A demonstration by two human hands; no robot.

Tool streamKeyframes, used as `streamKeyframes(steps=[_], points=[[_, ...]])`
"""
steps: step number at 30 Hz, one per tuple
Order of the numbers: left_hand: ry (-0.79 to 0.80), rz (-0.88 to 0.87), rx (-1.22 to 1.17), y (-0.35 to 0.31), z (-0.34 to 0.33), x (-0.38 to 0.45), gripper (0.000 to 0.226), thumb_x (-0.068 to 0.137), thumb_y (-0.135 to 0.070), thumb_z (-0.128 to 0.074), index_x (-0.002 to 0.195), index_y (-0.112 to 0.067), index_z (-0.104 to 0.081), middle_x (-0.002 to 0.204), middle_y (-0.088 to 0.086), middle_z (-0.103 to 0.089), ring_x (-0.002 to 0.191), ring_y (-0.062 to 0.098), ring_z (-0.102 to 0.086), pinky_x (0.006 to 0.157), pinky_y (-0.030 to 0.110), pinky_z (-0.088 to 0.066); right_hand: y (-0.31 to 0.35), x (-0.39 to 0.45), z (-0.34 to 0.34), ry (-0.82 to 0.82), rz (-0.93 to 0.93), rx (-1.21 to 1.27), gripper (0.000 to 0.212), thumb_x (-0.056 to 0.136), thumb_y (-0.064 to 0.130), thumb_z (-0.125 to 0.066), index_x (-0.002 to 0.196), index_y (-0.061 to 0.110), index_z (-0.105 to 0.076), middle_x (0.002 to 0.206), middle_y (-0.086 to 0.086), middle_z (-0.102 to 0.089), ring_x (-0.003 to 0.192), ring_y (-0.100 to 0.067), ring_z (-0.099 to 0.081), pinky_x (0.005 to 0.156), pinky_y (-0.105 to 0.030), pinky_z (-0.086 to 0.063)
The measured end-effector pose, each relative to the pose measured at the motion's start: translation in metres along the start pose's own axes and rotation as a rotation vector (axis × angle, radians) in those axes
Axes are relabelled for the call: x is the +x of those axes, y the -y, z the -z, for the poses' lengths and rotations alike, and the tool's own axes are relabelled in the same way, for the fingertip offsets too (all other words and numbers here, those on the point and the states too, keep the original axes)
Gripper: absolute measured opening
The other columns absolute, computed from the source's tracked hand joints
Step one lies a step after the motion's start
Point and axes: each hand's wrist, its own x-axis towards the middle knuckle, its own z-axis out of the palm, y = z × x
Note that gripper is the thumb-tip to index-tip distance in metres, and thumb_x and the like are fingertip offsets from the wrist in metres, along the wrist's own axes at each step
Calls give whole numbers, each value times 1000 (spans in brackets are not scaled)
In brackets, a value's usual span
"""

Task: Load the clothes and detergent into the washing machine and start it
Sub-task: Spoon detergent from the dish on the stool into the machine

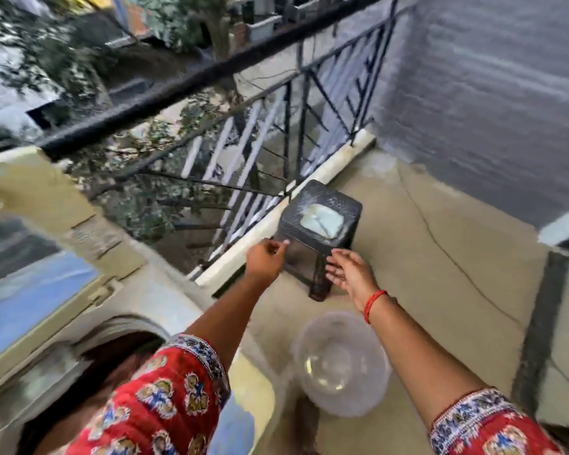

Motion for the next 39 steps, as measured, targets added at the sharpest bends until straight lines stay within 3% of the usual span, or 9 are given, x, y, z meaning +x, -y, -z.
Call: streamKeyframes(steps=[7, 13, 17, 19, 23, 27, 31, 36, 39], points=[[152, 116, 180, 6, -90, 120, 46, 91, -45, -58, 89, 0, -69, 93, 24, -70, 91, 37, -68, 81, 44, -56, 1, 126, 59, -46, -71, -61, 5, 98, 17, -52, 101, 14, -54, 92, -6, -58, 75, -13, -55, 70, -27, -47], [234, 157, 343, 14, -147, 214, 47, 95, -49, -48, 91, -6, -65, 92, 11, -66, 83, 29, -63, 71, 31, -48, -19, 240, 62, -37, -114, -170, 4, 96, 10, -53, 98, 14, -53, 74, -2, -54, 61, -11, -50, 50, -19, -46], [223, 129, 412, 32, -181, 277, 50, 94, -49, -48, 115, -7, -63, 116, 16, -66, 109, 34, -59, 89, 36, -47, -46, 313, 56, -82, -113, -252, 9, 89, 13, -62, 82, 18, -58, 81, -6, -59, 67, -14, -53, 61, -29, -52], [230, 133, 448, 45, -199, 304, 50, 93, -51, -49, 116, -8, -63, 116, 16, -66, 110, 35, -59, 90, 36, -47, -61, 348, 56, -115, -114, -308, 15, 84, 15, -66, 75, 23, -58, 89, -8, -62, 76, -20, -57, 71, -40, -58], [201, 147, 408, 64, -230, 340, 49, 91, -48, -55, 119, -8, -62, 123, 18, -64, 116, 34, -57, 96, 34, -44, -80, 398, 58, -168, -111, -367, 12, 84, 14, -66, 91, 19, -57, 85, -8, -61, 76, -22, -58, 76, -45, -59], [206, 136, 486, 85, -252, 363, 57, 98, -41, -45, 140, -2, -43, 147, 21, -42, 137, 36, -38, 113, 37, -29, -99, 433, 62, -216, -138, -348, 21, 86, 19, -66, 102, 19, -53, 110, -15, -60, 81, -26, -62, 69, -39, -58], [151, 132, 433, 104, -264, 384, 47, 97, -37, -49, 129, -2, -56, 133, 21, -56, 124, 38, -50, 106, 36, -37, -118, 463, 63, -237, -137, -357, 17, 85, 19, -68, 87, 20, -51, 117, -19, -62, 90, -35, -67, 71, -43, -60], [107, 153, 334, 102, -267, 395, 37, 94, -36, -57, 114, -6, -67, 115, 17, -68, 112, 33, -60, 95, 33, -45, -117, 471, 56, -252, -120, -336, 10, 89, 13, -65, 86, 10, -56, 106, -21, -67, 49, -16, -64, 52, -32, -59], [89, 204, 269, 104, -269, 399, 39, 89, -40, -63, 114, -10, -66, 112, 11, -69, 107, 30, -63, 93, 32, -49, -121, 477, 54, -263, -115, -319, 19, 88, 2, -64, 76, 11, -53, 107, -22, -66, 58, -18, -65, 56, -31, -59]])
